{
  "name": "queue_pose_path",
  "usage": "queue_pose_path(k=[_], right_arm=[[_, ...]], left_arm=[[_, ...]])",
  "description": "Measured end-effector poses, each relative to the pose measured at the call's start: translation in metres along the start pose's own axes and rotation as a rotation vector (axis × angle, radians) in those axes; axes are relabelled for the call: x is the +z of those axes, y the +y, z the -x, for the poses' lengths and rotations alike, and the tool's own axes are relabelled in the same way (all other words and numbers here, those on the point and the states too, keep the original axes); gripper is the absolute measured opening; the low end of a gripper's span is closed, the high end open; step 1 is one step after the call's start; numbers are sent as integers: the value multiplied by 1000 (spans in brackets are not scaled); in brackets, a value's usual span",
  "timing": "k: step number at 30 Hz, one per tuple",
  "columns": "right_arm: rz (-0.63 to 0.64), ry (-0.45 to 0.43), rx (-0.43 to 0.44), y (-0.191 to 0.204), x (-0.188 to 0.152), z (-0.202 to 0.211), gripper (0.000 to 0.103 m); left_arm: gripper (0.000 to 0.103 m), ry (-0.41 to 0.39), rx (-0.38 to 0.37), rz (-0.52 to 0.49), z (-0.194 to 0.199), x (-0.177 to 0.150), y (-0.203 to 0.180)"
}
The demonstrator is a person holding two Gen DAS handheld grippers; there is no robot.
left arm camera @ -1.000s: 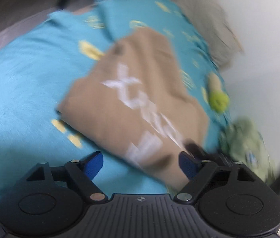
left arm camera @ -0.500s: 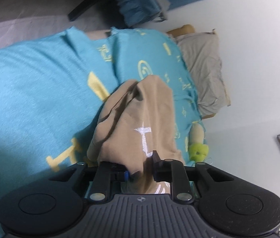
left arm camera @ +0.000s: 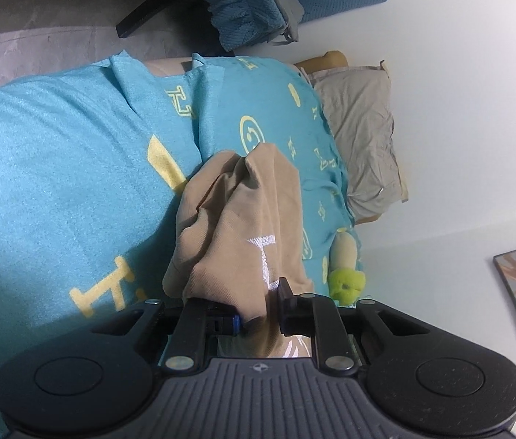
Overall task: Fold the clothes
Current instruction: 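Grasp the folded shirt edge with the left gripper, then the right gripper, then carry the folded shirt onto the green fleece blanket and open both grippers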
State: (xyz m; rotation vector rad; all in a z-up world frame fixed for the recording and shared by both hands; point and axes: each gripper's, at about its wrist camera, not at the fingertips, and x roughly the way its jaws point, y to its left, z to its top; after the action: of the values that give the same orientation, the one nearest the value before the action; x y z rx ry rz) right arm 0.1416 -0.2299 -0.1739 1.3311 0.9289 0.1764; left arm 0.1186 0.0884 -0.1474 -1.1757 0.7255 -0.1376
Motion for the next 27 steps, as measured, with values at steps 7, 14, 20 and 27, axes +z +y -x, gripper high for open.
queue_pose_path(k=[7, 14, 20, 27], right_arm=[[-55, -199, -48, -14, 22, 26, 44], [113, -235, -57, 20, 4, 46, 27], [184, -245, -33, 50, -19, 104, 27], [188, -351, 41, 79, -27, 218, 27]], left_arm=[[17, -9, -18, -2, 2, 1, -4], [16, -1, -45, -62, 28, 4, -23], [15, 8, -20, -322, 84, -18, -96], [15, 94, -73, -405, 99, -82, -205]])
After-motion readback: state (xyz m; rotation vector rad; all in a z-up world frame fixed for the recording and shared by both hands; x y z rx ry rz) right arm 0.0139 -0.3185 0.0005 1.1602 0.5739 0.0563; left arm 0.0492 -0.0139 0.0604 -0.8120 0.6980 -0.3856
